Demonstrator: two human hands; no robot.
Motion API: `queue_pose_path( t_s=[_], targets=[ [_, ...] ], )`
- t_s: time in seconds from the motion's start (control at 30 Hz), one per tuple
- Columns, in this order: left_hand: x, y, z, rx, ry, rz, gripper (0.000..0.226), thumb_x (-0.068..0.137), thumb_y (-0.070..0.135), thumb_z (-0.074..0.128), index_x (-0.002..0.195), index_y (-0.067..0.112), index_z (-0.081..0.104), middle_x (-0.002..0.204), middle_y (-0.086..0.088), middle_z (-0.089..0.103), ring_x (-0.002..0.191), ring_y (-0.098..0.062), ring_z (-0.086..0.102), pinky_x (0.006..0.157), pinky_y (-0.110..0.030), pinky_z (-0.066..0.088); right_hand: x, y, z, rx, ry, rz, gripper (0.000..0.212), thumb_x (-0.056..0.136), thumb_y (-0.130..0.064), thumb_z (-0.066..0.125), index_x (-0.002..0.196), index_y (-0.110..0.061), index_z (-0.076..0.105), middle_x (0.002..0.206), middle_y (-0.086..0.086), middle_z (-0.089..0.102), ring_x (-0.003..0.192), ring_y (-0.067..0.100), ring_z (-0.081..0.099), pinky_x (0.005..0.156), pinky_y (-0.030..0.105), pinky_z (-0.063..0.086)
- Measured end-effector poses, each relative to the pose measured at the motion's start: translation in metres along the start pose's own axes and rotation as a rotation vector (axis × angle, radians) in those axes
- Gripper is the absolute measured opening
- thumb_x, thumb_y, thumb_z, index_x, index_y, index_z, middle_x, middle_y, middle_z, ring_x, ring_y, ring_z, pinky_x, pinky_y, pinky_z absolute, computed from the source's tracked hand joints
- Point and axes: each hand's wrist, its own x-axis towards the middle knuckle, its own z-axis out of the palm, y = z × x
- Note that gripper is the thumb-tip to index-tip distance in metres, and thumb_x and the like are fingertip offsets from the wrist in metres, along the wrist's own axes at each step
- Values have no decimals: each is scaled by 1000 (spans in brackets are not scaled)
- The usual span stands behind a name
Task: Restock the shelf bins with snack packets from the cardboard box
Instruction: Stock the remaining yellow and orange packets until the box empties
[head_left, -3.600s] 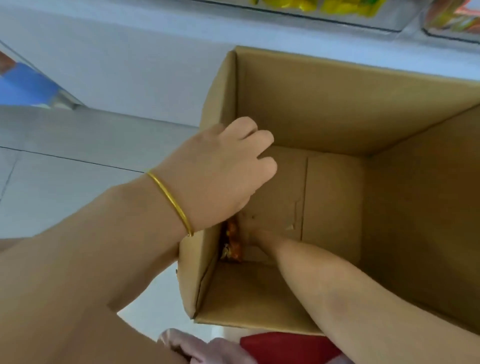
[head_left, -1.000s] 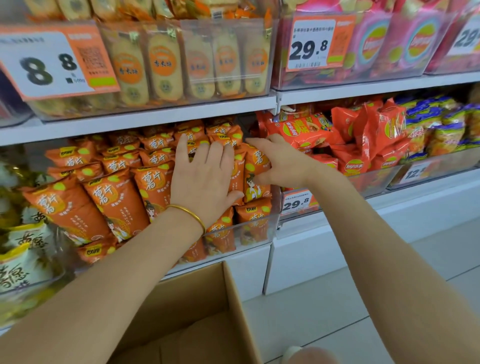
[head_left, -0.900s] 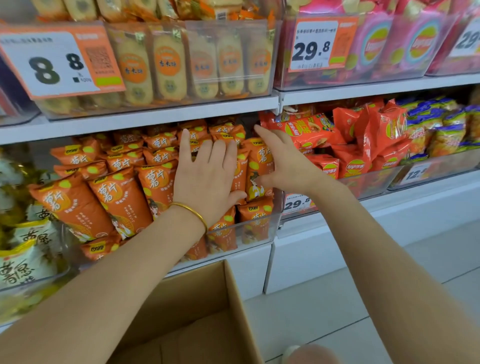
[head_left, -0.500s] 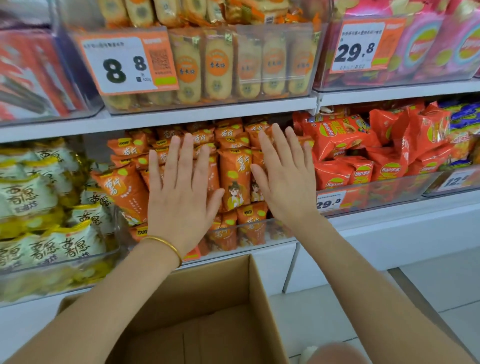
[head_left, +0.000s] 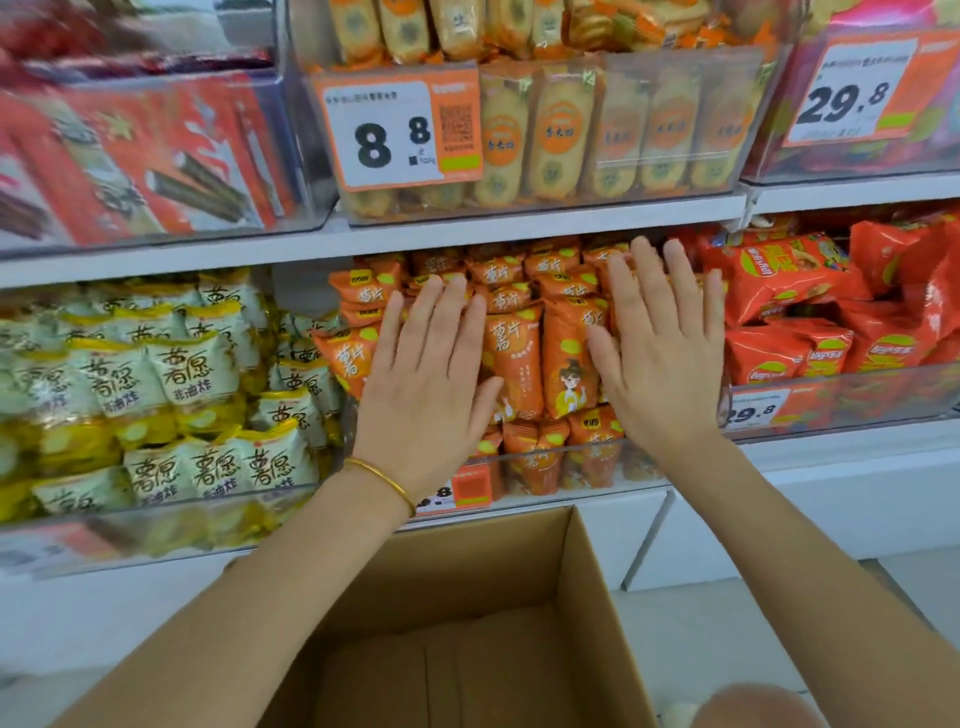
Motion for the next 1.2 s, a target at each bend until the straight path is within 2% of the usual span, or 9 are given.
queue_pose_path(
  t_s=[0.1,0.17,0.37,0.53,0.63,0.73,0.83,0.93,1.2],
  targets=[
    [-7,-23,-6,59,12,-133,55,98,38,34,137,0,44,142,-21,42,134,-36,36,115,-54,17,4,-38,-4,73,52,-165,48,101,-35,39,140,-8,48,146,13,45,139,32,36,114,56,22],
    [-7,-35,-1,41,-26,-183,55,97,37,35,137,0,43,140,-24,43,133,-38,36,115,-52,18,8,-64,-1,89,48,-240,46,101,-33,38,137,-8,52,143,14,49,136,32,40,113,56,23],
    [-5,-40,16,-54,-125,-156,56,97,35,29,139,1,40,137,-24,46,128,-38,42,113,-49,28,14,-89,19,35,-94,-212,43,101,-32,38,134,-10,55,134,11,57,124,28,53,113,56,25],
    [-7,-61,4,-350,-26,-245,51,96,31,29,135,1,42,134,-19,50,129,-34,43,112,-45,29,20,-102,14,112,14,-200,44,98,-34,45,129,-6,59,132,13,59,125,29,54,112,55,28],
    [1,-81,7,-325,-99,-202,60,95,39,17,137,7,46,145,-15,43,137,-27,34,117,-40,19,26,-118,17,159,-7,-203,48,97,-38,43,128,-5,59,132,15,58,124,29,54,112,52,28],
    [18,-94,10,-328,-258,-131,72,88,52,8,147,18,32,154,-8,28,143,-21,22,119,-37,12,29,-124,26,148,-73,-142,53,96,-42,40,128,-4,59,133,14,58,124,29,54,113,50,28],
    [34,-101,12,-296,-380,-92,60,97,50,21,150,21,24,157,-4,22,145,-18,17,118,-33,11,29,-123,33,138,-103,-119,53,96,-43,37,125,-5,61,130,13,60,125,29,53,114,48,26],
    [36,-99,9,-266,-413,-86,60,97,49,21,149,19,26,155,-3,27,144,-17,20,116,-33,14,28,-121,35,147,-80,-141,51,97,-42,38,121,-4,63,126,13,62,123,29,54,115,45,26],
    [33,-87,7,-154,-354,-143,69,86,51,12,142,19,39,140,-6,49,129,-22,43,103,-35,32,26,-122,39,133,-1,-161,46,96,-38,44,115,-3,66,117,13,66,115,30,59,108,47,36]
  ],
)
